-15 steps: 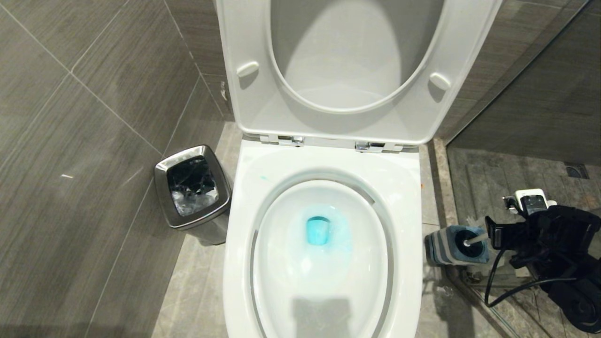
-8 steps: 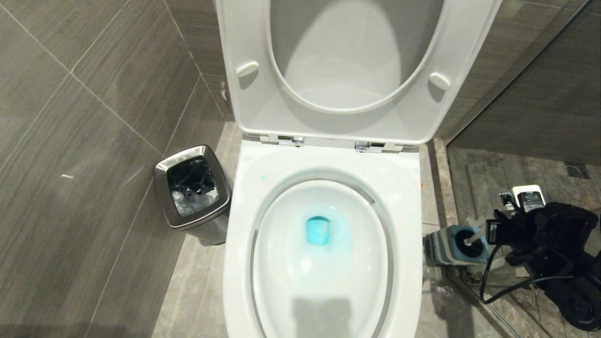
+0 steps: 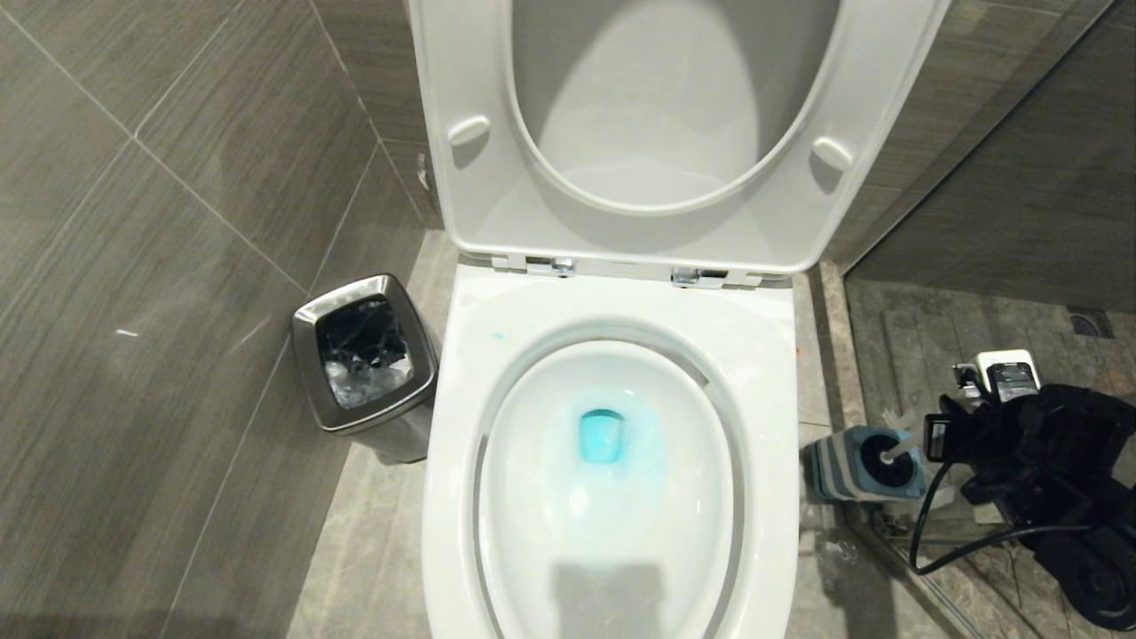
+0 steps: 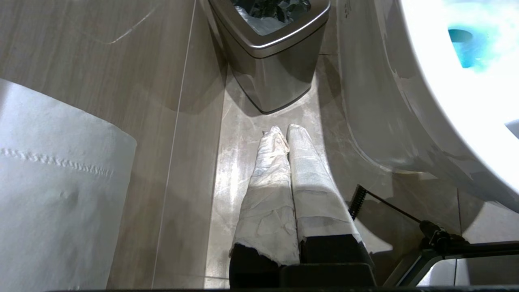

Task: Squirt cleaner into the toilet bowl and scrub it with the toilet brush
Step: Scrub the toilet bowl

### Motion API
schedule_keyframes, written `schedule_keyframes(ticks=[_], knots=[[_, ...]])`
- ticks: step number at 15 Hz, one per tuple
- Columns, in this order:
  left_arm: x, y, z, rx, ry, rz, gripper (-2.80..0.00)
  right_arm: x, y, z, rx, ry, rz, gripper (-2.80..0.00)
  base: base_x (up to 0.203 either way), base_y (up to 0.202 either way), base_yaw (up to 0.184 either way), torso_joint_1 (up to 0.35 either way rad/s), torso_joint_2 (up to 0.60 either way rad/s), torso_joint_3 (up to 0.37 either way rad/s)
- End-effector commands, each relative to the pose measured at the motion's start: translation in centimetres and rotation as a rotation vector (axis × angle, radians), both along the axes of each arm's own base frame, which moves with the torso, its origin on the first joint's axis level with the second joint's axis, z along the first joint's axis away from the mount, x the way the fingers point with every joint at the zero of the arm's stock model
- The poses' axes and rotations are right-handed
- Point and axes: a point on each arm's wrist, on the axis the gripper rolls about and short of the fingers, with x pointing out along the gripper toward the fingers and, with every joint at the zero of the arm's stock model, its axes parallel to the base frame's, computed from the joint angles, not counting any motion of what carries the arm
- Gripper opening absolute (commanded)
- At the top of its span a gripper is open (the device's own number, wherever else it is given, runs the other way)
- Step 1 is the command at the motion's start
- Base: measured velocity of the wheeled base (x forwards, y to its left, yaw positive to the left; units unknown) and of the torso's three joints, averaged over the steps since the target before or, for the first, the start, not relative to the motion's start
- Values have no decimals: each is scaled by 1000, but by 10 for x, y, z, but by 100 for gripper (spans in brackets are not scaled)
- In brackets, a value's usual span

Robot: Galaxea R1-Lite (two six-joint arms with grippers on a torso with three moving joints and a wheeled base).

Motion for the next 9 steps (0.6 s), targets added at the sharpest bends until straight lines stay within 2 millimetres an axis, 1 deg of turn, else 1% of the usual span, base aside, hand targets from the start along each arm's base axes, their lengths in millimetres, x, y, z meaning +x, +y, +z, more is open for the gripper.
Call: schedule_keyframes(ticks=[1,4,9], knots=[[0,0,0,1,-1,0,-280,-3,0,10,-4,-37,1,-280,0,0,0,0,0,0],[0,0,0,1,-1,-1,-280,-10,2,26,-12,-85,35,-280,0,0,0,0,0,0],[0,0,0,1,-1,0,-280,-23,3,33,-15,-98,37,-280,0,0,0,0,0,0]])
